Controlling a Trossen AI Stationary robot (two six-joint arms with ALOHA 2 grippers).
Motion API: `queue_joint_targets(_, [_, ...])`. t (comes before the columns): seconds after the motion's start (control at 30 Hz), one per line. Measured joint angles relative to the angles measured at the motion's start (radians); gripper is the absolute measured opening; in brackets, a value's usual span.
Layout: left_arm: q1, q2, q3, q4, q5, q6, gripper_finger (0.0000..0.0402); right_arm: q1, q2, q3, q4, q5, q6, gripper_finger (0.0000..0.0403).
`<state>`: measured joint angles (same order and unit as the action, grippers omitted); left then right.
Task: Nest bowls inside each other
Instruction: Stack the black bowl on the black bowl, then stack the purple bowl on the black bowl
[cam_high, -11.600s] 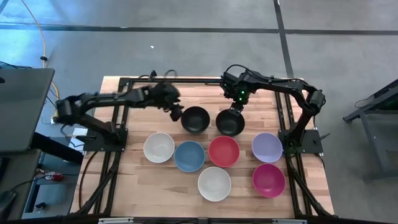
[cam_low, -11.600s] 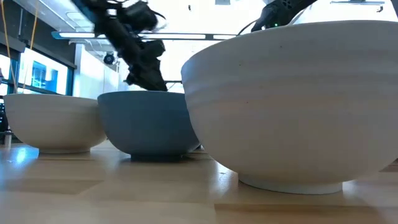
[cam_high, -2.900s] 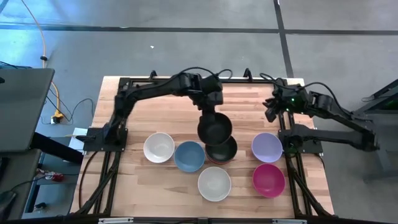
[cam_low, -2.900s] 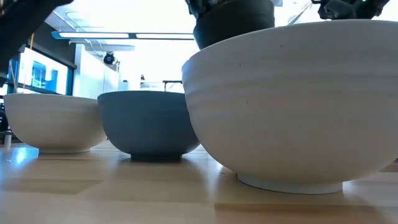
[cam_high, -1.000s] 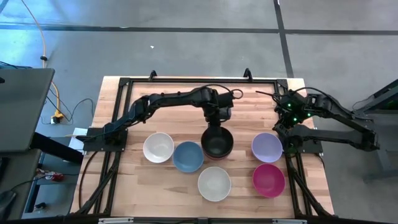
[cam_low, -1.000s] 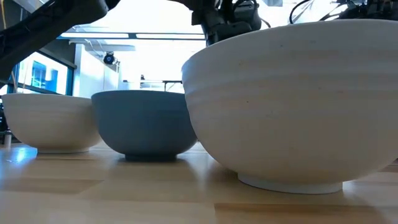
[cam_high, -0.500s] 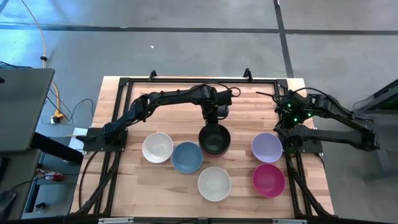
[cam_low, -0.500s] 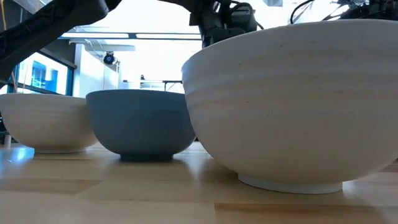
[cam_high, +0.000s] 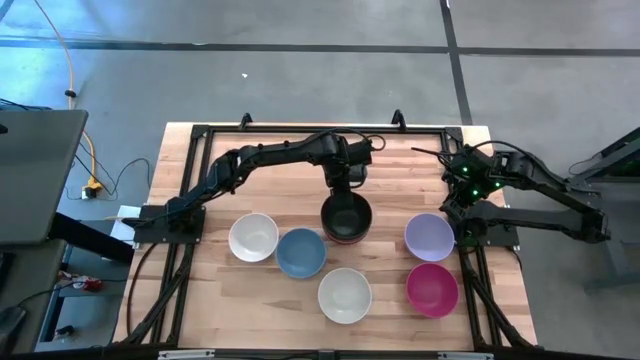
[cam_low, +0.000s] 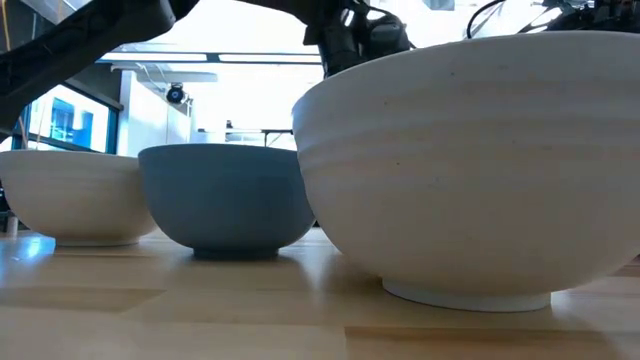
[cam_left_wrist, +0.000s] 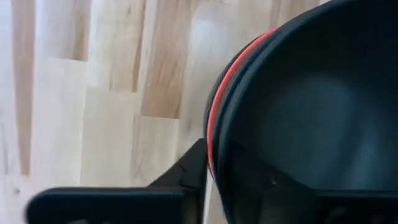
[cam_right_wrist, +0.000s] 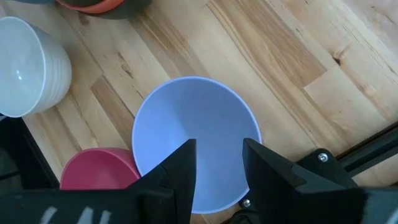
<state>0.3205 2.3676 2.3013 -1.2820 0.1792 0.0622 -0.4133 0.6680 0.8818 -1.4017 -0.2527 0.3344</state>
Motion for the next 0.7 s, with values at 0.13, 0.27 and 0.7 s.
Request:
queue_joint_targets(0.13, [-0.008,0.000,0.000,0.024,0.011,0.020,0.0104,0.000,0.000,0.000,0.000,0.001,-0.001,0.0124])
queue_joint_targets(0.27, [-0.018,-0.011,0.000,0.055,0.023,0.045,0.0149,0.000,0.000,0.000,0.000,0.001,0.001,0.0124])
queue_joint_targets(0.7, [-0.013,-0.129,0.014,0.042,0.059,0.084,0.0201,0.000,0.021,0.000,-0.086,0.017,0.019,0.0124])
